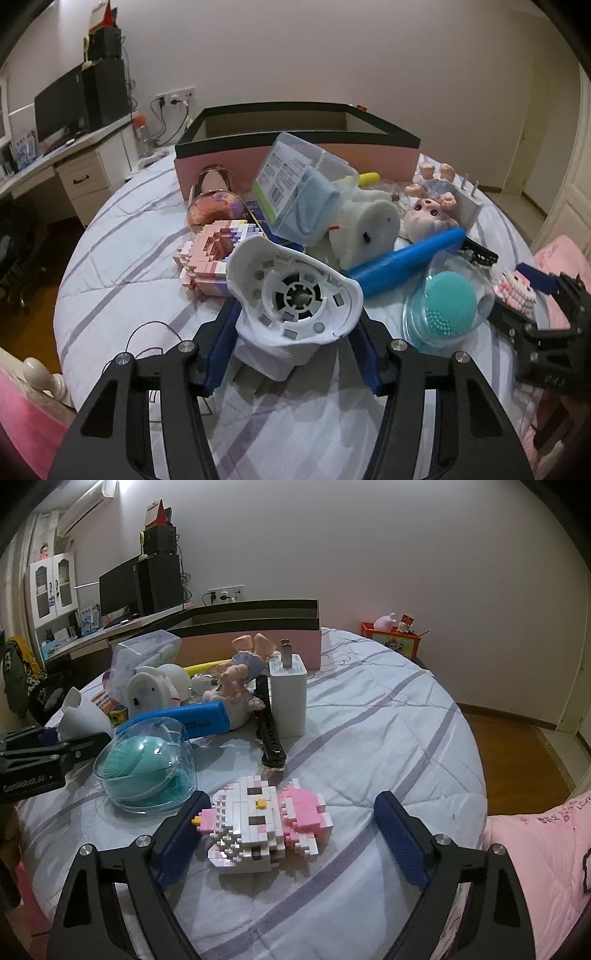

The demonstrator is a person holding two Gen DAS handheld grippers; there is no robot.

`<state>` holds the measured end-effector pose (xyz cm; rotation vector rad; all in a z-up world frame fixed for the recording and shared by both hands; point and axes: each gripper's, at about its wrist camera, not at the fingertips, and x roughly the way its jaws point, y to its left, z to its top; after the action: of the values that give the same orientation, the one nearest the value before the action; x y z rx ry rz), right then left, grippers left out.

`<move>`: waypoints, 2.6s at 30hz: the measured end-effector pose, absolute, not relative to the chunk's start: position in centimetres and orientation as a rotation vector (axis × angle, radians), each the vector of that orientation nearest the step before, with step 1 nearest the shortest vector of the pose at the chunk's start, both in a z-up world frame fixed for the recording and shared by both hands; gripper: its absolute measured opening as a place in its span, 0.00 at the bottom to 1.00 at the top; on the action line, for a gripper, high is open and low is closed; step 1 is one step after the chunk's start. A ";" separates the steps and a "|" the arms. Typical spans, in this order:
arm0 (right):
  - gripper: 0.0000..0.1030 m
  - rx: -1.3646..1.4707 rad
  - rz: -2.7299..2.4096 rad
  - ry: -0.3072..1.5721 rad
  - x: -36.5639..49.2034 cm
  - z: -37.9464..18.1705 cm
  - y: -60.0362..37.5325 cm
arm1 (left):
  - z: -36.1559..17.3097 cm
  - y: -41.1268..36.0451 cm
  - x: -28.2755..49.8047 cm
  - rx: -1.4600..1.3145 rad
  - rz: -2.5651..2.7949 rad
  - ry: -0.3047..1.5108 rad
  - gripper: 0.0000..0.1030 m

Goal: Organize rigid objects
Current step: 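Move the left tool to the white grille part while the right tool reaches the Hello Kitty block figure, then close the left tool on the white grille part while the right tool grips the Hello Kitty figure, then carry both items into the pink box and open both tools, then withdraw both open tools from the pink box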

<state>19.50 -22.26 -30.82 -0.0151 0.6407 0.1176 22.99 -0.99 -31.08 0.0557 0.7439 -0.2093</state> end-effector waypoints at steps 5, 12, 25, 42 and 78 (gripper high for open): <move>0.75 -0.018 0.135 0.635 19.4 -30.7 -22.2 | -30.9 -0.7 21.8 0.018 -0.225 0.737 0.56; 0.60 -0.015 0.168 0.633 19.8 -30.6 -22.0 | -31.4 -1.1 22.8 0.007 -0.221 0.766 0.62; 0.61 0.031 0.189 0.606 19.9 -28.7 -22.6 | -29.8 -0.8 21.9 -0.004 -0.272 0.725 0.53; 0.61 -0.021 0.273 0.536 30.2 -18.6 -18.8 | -18.8 -1.1 32.0 0.086 -0.302 0.584 0.53; 0.83 0.018 0.242 0.755 44.1 -19.1 -17.2 | -19.4 1.0 41.8 0.099 -0.134 0.635 0.98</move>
<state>44.12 -17.15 -19.09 0.0180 0.7551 0.2416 41.76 0.97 -19.36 0.0987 0.6351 -0.1335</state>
